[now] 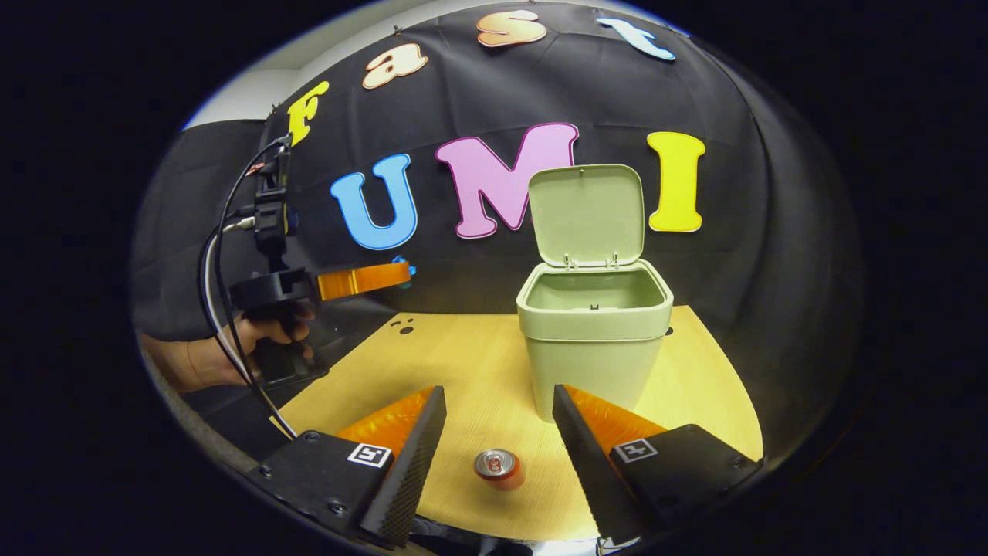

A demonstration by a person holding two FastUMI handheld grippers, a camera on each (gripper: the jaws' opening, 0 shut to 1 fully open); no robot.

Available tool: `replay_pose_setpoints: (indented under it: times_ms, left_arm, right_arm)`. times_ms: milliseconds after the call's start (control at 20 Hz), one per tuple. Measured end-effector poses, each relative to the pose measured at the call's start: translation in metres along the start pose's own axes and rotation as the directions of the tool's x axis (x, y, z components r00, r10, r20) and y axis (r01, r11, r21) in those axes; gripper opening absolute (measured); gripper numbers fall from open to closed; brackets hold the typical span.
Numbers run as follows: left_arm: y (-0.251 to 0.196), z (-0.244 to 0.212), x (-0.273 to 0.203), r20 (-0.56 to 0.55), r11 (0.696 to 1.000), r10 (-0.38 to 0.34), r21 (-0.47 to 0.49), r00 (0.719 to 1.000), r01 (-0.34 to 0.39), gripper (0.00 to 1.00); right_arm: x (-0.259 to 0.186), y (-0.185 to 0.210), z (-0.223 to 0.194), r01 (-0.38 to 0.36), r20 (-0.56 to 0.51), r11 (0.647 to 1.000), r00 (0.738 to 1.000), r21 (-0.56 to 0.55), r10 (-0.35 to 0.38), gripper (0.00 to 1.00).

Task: Press the lid of the desktop garbage bin to open it, pick up the crumpled paper on the desktop and throw it into the bin, then pick up the pop can on the desktop and drop it into the bin, and finally close the garbage bin lid.

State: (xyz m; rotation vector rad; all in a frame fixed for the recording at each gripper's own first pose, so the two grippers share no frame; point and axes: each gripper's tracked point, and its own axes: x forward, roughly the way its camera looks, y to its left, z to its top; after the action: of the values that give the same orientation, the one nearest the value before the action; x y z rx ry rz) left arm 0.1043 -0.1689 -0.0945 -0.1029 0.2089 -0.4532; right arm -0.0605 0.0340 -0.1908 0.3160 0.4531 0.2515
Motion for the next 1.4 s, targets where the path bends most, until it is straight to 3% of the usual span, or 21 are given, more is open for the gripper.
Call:
replay_pose_setpoints:
  times_ms: [300, 600, 650, 1050, 1100, 1200, 1400]
  left_arm:
    - [-0.056, 0.026, 0.048, 0.056, 0.984, -0.169, 0.059, 0.984, 0.166, 0.41]
    - [-0.099, 0.016, 0.091, 0.031, 0.963, -0.258, 0.082, 0.966, 0.255, 0.45]
    - [-0.103, 0.010, 0.097, 0.018, 0.961, -0.268, 0.082, 0.963, 0.266, 0.41]
    - [-0.125, -0.027, 0.144, -0.072, 0.951, -0.288, 0.094, 0.955, 0.294, 0.38]
    - [-0.126, -0.030, 0.147, -0.077, 0.951, -0.287, 0.100, 0.955, 0.294, 0.41]
    - [-0.128, -0.034, 0.153, -0.092, 0.950, -0.283, 0.113, 0.955, 0.293, 0.37]
    - [-0.129, -0.042, 0.162, -0.109, 0.949, -0.274, 0.128, 0.955, 0.287, 0.45]
  right_arm:
    - [0.003, 0.008, -0.004, -0.004, 0.011, 0.999, 1.000, 0.043, 0.003, 0.89]
    - [-0.002, -0.010, -0.003, 0.037, 0.024, 0.998, 0.999, 0.048, -0.038, 0.88]
    - [-0.003, -0.013, -0.003, 0.045, 0.025, 0.998, 0.999, 0.051, -0.046, 0.88]
    - [-0.012, -0.033, -0.007, 0.087, 0.026, 0.994, 0.996, 0.060, -0.088, 0.88]
    - [-0.013, -0.035, -0.008, 0.089, 0.025, 0.994, 0.996, 0.063, -0.091, 0.88]
    - [-0.013, -0.040, -0.007, 0.097, 0.024, 0.993, 0.995, 0.072, -0.099, 0.88]
    - [-0.013, -0.048, -0.009, 0.110, 0.023, 0.990, 0.993, 0.084, -0.112, 0.88]
